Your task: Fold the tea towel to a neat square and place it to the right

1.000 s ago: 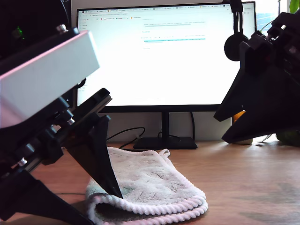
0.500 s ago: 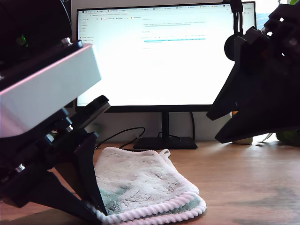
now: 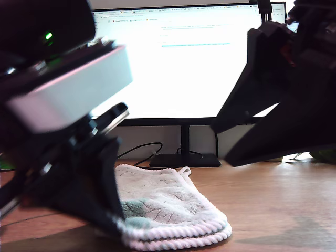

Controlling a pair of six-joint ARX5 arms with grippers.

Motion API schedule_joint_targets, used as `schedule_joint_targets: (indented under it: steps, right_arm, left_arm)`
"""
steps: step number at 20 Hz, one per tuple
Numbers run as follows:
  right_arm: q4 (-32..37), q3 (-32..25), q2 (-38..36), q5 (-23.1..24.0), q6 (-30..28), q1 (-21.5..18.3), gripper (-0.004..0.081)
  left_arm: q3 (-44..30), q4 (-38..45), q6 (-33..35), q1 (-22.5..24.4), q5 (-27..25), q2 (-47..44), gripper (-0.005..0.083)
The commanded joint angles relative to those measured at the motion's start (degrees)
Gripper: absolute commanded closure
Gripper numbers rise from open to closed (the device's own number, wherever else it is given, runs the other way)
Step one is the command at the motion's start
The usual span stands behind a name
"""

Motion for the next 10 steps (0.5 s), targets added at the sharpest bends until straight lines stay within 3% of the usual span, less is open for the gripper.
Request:
schedule_joint_targets:
  steps: [1, 5, 10]
  right_arm:
    - [2.1, 0.3, 1.8, -0.3, 0.4, 0.9, 0.0361]
    - [4.6, 0.3, 5.8, 1.9, 0.5, 1.7, 0.0361]
    - [7.9, 0.3, 10.6, 4.8, 4.7, 1.7, 0.0361]
  left_arm:
    - [2.1, -1.4, -1.2, 0.2, 0.1, 0.5, 0.0797]
    - [6.9, -7.0, -4.8, 0.2, 0.5, 0.5, 0.0797]
    - [10.9, -16.9, -8.0, -0.2, 1.6, 0.2, 0.0797]
